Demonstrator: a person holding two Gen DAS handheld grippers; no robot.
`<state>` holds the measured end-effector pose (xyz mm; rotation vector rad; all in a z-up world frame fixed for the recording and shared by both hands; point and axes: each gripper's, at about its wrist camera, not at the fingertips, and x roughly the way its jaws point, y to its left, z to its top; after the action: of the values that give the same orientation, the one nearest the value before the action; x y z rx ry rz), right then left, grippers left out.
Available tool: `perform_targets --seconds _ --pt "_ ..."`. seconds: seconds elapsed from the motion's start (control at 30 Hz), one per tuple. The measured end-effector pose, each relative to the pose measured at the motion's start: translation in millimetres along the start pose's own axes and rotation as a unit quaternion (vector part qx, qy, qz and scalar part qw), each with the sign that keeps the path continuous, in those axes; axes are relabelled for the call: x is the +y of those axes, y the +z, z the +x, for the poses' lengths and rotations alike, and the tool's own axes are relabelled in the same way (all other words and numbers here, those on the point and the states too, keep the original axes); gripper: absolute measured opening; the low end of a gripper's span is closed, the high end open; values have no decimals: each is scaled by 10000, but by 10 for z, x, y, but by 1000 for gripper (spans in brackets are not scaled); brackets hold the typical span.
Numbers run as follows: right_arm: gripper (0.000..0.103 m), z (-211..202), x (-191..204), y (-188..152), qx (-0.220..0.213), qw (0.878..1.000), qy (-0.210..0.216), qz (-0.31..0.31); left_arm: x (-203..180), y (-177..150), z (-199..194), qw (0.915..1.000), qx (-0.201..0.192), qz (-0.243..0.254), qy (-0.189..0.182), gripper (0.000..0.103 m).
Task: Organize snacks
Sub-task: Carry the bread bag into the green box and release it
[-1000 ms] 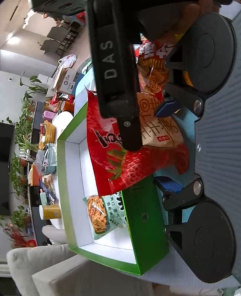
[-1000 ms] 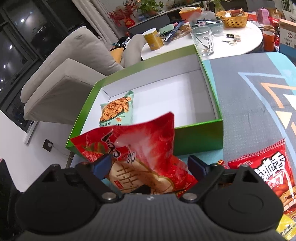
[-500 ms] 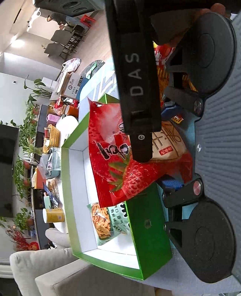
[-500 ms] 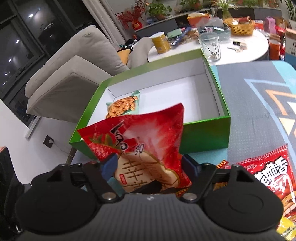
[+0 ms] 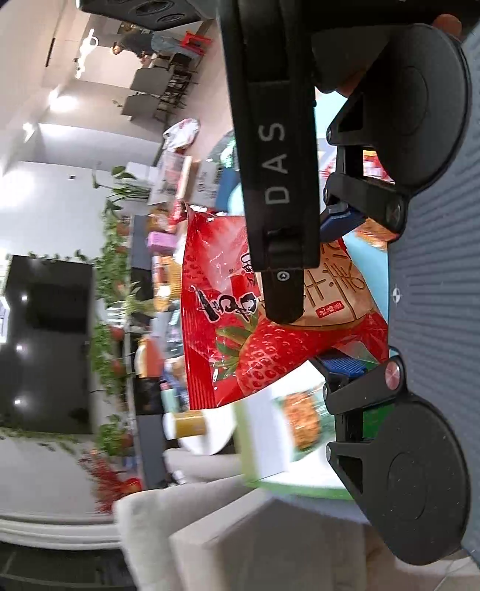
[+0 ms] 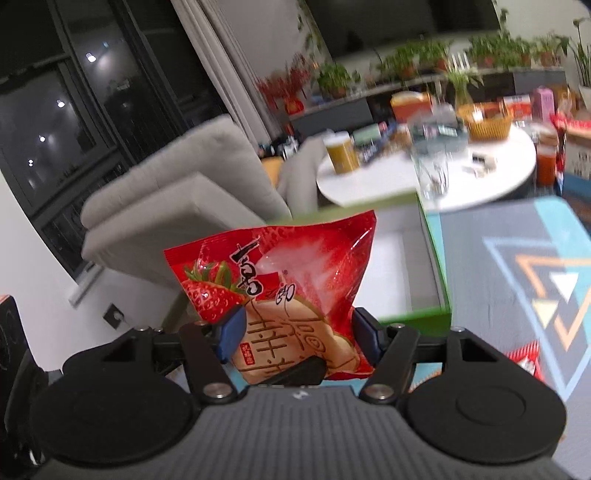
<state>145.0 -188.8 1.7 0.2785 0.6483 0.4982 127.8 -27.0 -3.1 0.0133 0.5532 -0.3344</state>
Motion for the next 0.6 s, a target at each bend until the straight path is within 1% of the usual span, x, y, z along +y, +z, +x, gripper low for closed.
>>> perform_targets --seconds 0.17,0.3,0.4,0.5,0.6 --pt "59 -40 74 211 -317 9993 70 -201 -8 251 -55 9994 -310 143 85 60" --pt "59 30 50 330 -455 9986 93 -243 25 392 26 9989 -389 227 156 60" --pt "59 135 -14 370 -420 9988 110 -203 83 438 132 9992 -312 229 131 60" --pt "59 238 -78 370 -325 9992 190 -106 149 452 217 9993 -305 199 110 60" --pt "59 364 -141 361 -202 9996 211 19 175 435 329 9996 -197 179 128 60"
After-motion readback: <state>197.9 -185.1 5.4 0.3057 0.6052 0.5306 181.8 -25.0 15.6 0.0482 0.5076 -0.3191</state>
